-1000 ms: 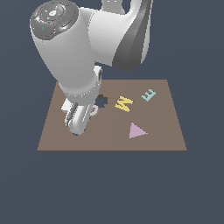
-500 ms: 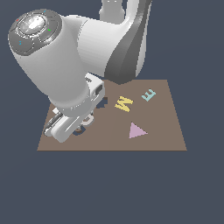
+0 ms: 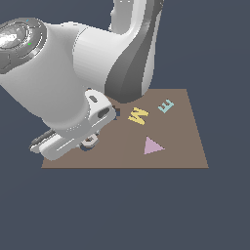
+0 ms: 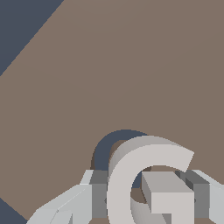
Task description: Insert a designated object into the corresponding slot on a board.
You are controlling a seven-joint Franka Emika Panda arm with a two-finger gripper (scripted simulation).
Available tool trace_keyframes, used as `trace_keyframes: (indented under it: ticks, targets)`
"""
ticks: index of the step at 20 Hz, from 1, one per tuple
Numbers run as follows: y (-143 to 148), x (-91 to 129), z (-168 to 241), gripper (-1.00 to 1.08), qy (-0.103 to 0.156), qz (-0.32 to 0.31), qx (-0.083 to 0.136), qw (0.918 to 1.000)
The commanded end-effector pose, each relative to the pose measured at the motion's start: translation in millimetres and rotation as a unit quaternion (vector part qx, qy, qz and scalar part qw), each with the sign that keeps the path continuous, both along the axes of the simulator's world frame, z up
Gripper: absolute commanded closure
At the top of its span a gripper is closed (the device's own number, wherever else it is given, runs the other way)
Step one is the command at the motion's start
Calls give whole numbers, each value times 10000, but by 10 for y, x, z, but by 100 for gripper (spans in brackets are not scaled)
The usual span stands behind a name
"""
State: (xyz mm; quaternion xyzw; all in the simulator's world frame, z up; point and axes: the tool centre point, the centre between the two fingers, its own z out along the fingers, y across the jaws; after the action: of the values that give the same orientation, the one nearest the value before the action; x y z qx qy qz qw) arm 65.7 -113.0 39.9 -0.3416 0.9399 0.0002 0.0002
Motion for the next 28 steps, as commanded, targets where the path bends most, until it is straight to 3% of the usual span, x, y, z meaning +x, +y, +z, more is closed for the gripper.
trace_keyframes:
  ticks: [1,9,22,23,28]
  targets:
    - [-39,28,3,108,-1,-238,1,9997]
    - [-113,67,5,108,1,-646,1,9979]
    - [-117,64,-96,108,1,-660,1,9978]
    - [-117,64,-96,-92,1,-660,1,9978]
    - [-117,64,-96,-92,1,-660,1,9978]
